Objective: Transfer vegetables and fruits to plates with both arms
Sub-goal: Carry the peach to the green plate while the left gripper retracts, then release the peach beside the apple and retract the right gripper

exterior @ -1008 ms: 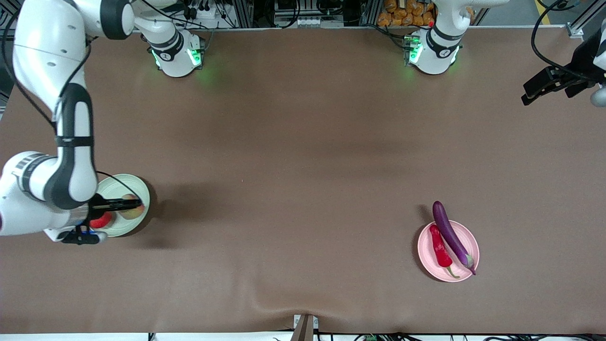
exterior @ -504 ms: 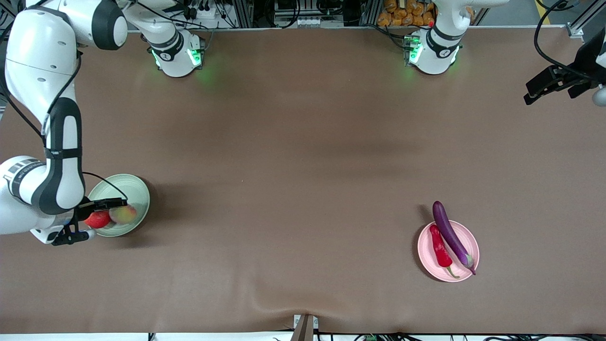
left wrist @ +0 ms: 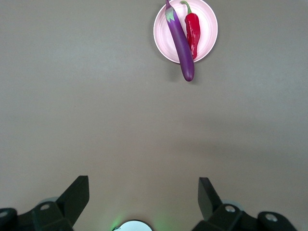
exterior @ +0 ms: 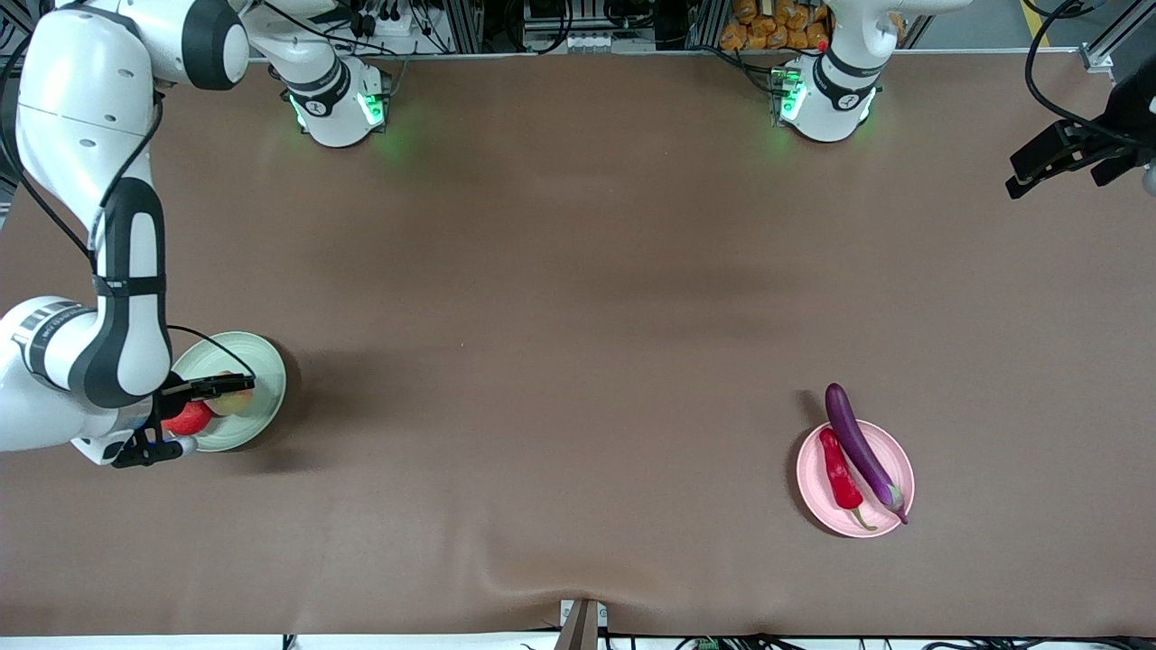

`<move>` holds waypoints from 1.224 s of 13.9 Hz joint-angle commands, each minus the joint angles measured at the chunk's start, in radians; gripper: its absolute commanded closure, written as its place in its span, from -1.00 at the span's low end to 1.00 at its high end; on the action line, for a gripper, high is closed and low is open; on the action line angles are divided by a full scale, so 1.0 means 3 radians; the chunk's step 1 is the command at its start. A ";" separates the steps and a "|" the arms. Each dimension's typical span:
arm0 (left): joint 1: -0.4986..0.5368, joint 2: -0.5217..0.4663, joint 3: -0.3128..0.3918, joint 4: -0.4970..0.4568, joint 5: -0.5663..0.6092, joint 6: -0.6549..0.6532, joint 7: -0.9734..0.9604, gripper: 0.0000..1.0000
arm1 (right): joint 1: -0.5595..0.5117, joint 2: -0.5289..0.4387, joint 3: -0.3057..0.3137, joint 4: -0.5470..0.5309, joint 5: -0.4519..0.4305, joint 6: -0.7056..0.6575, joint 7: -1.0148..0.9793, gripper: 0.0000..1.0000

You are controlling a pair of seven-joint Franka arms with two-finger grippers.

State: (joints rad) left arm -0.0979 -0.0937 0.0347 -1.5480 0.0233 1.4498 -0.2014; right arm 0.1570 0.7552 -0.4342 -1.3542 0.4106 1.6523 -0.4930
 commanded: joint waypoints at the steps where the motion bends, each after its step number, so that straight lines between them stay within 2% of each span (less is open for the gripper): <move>1: -0.0001 0.0047 0.0022 0.0093 -0.0022 -0.0057 0.0058 -1.00 | 0.0202 -0.0384 -0.0097 -0.0184 -0.0075 -0.0143 0.0191 -1.00; 3: 0.0004 0.0047 0.0022 0.0088 -0.0016 -0.0057 0.0063 -1.00 | 0.0152 -0.0828 -0.0011 -0.0475 -0.0171 -0.0149 0.0354 -1.00; 4: 0.0004 0.0047 0.0022 0.0088 -0.0016 -0.0057 0.0063 -1.00 | 0.0086 -0.1068 0.0132 -0.0603 -0.0329 -0.0149 0.0451 -1.00; 5: 0.0004 0.0047 0.0022 0.0088 -0.0016 -0.0057 0.0063 -1.00 | 0.0004 -0.1298 0.0336 -0.0711 -0.0574 -0.0159 0.0680 -1.00; 7: -0.0001 0.0052 0.0022 0.0088 -0.0016 -0.0057 0.0063 -1.00 | -0.0205 -0.1738 0.0887 -0.0839 -0.0973 -0.0205 0.1226 -1.00; 9: -0.0001 0.0052 0.0022 0.0088 -0.0016 -0.0057 0.0063 -1.00 | -0.0420 -0.2066 0.1302 -0.0819 -0.1092 -0.0394 0.1662 -1.00; 10: -0.0001 0.0052 0.0022 0.0083 -0.0016 -0.0057 0.0063 -1.00 | -0.0497 -0.2240 0.1426 -0.0824 -0.1103 -0.0435 0.1775 -1.00; 13: -0.0001 0.0052 0.0022 0.0088 -0.0016 -0.0093 0.0063 -1.00 | -0.0651 -0.2599 0.1478 -0.0804 -0.1103 -0.0675 0.1838 -1.00; 15: 0.0004 0.0052 0.0022 0.0088 -0.0016 -0.0098 0.0068 -1.00 | -0.0692 -0.2625 0.1478 -0.0707 -0.1113 -0.0787 0.2097 -1.00; 17: 0.0004 0.0047 0.0022 0.0083 -0.0016 -0.0108 0.0073 -1.00 | -0.0712 -0.2630 0.1513 -0.0676 -0.1265 -0.0824 0.2129 -1.00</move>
State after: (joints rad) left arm -0.0979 -0.0863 0.0382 -1.5450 0.0234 1.4437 -0.2014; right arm -0.0318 -0.0286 -0.0184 -1.5438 0.0807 1.4060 0.1095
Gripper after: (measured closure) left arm 0.000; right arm 0.000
